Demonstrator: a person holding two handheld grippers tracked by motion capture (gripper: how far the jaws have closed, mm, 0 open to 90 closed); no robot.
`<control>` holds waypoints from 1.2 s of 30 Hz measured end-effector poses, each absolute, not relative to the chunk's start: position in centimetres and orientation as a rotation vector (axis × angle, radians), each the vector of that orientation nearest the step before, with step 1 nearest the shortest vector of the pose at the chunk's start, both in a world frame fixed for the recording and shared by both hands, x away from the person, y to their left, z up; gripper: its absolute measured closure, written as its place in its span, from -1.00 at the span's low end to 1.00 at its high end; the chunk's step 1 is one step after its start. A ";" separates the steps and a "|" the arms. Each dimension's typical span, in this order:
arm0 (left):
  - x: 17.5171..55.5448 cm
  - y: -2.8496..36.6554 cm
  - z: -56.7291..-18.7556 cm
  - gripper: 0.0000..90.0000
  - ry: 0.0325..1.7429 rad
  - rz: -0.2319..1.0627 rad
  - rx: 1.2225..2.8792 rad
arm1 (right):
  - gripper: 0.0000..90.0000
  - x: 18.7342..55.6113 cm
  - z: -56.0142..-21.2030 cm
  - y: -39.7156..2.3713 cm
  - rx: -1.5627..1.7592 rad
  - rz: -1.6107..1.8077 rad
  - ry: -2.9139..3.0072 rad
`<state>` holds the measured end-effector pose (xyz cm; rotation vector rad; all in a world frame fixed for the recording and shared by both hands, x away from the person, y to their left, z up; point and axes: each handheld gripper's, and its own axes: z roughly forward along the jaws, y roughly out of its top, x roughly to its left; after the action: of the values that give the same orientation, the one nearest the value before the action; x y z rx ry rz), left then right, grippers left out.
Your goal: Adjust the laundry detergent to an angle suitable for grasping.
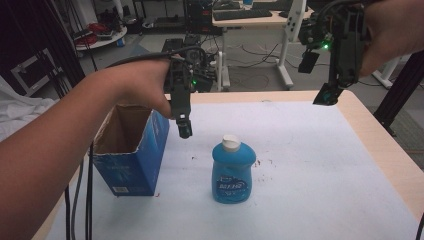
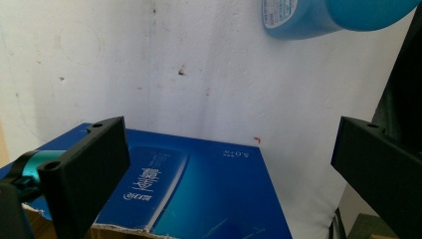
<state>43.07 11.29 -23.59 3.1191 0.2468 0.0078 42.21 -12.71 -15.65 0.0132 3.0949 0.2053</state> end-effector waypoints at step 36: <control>42.6 11.2 -23.3 -0.96 0.252 0.008 3.126 | -0.98 42.3 -16.2 -12.9 0.010 0.228 3.091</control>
<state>42.60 11.25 -23.30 3.1260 0.2518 0.0081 42.28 -12.89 -16.23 0.0104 3.0911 0.2279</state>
